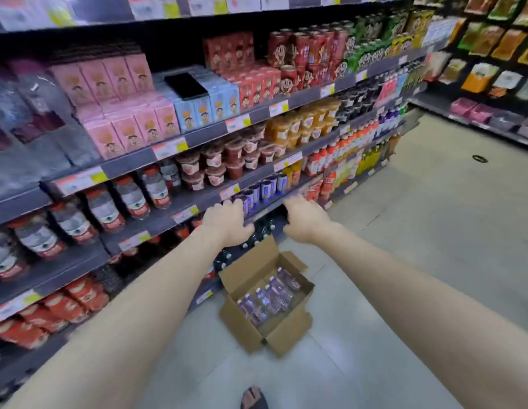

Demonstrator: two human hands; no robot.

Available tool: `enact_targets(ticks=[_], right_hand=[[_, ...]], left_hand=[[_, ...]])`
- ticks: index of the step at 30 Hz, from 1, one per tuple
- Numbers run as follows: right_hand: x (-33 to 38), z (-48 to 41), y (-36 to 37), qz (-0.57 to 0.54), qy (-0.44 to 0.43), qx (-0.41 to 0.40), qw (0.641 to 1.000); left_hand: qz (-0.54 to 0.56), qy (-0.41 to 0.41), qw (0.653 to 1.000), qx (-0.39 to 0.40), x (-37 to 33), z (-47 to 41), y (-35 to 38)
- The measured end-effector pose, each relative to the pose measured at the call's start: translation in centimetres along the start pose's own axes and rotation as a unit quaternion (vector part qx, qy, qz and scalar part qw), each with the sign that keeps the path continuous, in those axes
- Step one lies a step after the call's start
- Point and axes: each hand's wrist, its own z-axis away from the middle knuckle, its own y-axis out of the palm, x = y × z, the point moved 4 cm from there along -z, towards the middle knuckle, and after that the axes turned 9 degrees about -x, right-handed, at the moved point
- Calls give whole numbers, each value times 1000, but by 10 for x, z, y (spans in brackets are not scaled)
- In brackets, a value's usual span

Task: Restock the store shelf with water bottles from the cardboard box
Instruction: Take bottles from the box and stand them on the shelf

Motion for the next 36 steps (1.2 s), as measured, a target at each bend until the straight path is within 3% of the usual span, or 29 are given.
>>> enact_targets(ticks=[7, 14, 19, 25, 36], right_hand=[[-32, -105, 81, -20, 25, 88, 996], [-49, -189, 165, -23, -7, 194, 981], [-70, -244, 221, -4, -37, 278, 960], [-111, -306, 295, 12, -107, 309, 945], [-188, -325, 496, 34, -114, 389, 914]], left_hand=[[-24, -47, 995, 81, 48, -89, 74], [33, -143, 979, 142, 59, -132, 157], [64, -222, 958, 172, 47, -163, 199], [114, -317, 917, 213, 11, -190, 269], [164, -371, 870, 281, -41, -204, 467]])
